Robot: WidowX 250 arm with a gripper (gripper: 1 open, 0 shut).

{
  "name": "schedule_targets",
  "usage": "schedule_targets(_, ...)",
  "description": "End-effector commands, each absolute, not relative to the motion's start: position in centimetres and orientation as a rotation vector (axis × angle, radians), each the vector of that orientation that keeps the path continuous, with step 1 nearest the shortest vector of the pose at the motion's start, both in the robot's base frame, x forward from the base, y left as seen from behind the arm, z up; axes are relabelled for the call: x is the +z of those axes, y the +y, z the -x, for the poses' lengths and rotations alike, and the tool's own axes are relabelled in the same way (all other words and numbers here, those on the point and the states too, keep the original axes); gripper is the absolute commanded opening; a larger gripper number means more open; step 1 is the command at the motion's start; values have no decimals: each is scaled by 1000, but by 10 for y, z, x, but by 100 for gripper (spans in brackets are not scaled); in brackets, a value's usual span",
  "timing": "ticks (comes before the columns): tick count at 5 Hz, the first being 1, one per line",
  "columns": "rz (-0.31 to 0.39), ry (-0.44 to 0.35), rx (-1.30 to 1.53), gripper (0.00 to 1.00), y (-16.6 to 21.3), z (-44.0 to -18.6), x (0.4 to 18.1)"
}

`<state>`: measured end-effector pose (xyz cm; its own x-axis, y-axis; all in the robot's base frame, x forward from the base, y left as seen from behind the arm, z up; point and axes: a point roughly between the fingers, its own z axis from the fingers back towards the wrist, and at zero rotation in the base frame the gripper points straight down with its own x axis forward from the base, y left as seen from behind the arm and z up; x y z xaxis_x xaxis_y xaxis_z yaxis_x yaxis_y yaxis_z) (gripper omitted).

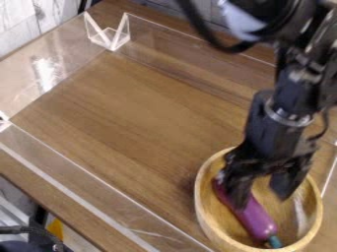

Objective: Put the purple eggplant in the brown bowl

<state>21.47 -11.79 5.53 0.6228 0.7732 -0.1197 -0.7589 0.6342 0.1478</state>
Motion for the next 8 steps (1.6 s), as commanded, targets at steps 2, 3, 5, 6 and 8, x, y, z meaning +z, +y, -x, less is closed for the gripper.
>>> schedule_targets(2, -16, 171, 811, 100, -115, -219, 56)
schedule_targets(3, -14, 181, 771, 100, -110, -225, 52)
schedule_targets(5, -3, 201, 710, 0, -128, -208, 46)
schedule_targets(6, -4, 204, 683, 100, -116, -211, 44)
schedule_targets(8, 35, 201, 677, 100, -115, -207, 42)
